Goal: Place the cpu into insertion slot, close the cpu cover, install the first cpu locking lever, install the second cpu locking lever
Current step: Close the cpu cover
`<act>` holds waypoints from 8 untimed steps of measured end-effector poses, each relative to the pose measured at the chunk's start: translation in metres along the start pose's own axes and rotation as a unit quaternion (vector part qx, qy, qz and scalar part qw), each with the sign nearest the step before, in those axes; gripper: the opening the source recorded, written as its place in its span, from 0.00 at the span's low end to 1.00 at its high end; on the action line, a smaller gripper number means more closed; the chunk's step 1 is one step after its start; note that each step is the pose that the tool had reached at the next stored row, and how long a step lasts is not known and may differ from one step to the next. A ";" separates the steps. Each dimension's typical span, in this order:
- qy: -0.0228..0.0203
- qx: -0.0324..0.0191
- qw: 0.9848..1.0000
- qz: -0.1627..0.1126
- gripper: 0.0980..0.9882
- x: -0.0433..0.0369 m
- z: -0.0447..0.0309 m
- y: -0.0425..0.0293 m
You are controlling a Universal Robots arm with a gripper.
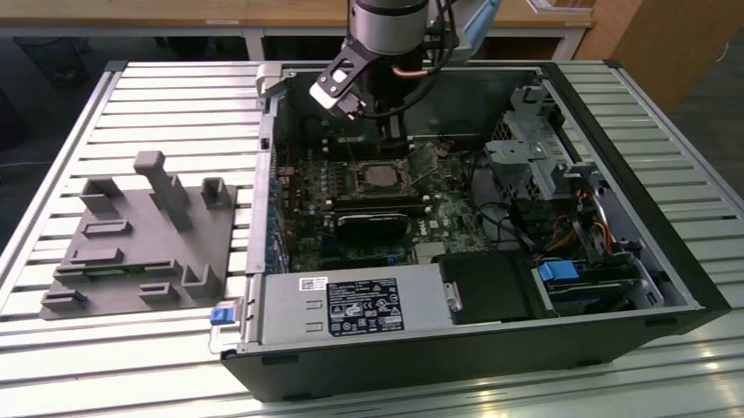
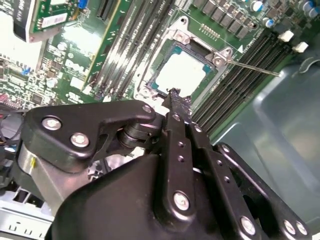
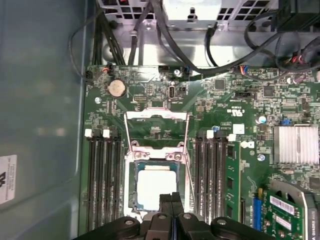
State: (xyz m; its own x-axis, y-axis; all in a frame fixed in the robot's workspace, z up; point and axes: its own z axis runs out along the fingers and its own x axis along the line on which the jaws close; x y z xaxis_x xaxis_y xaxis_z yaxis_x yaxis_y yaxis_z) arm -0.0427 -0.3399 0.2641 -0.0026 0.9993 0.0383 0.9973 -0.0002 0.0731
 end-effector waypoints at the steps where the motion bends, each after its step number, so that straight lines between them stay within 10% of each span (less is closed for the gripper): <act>1: 0.000 0.000 1.000 0.000 0.01 -0.0004 0.0000 0.0007; 8: 0.000 0.000 1.000 0.000 0.01 -0.0007 0.0014 0.0200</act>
State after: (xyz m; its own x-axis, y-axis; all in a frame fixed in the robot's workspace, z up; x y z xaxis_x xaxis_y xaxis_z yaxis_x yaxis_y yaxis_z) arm -0.0227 -0.3405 0.2641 -0.0027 0.9993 0.0383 0.9973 -0.0001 0.0729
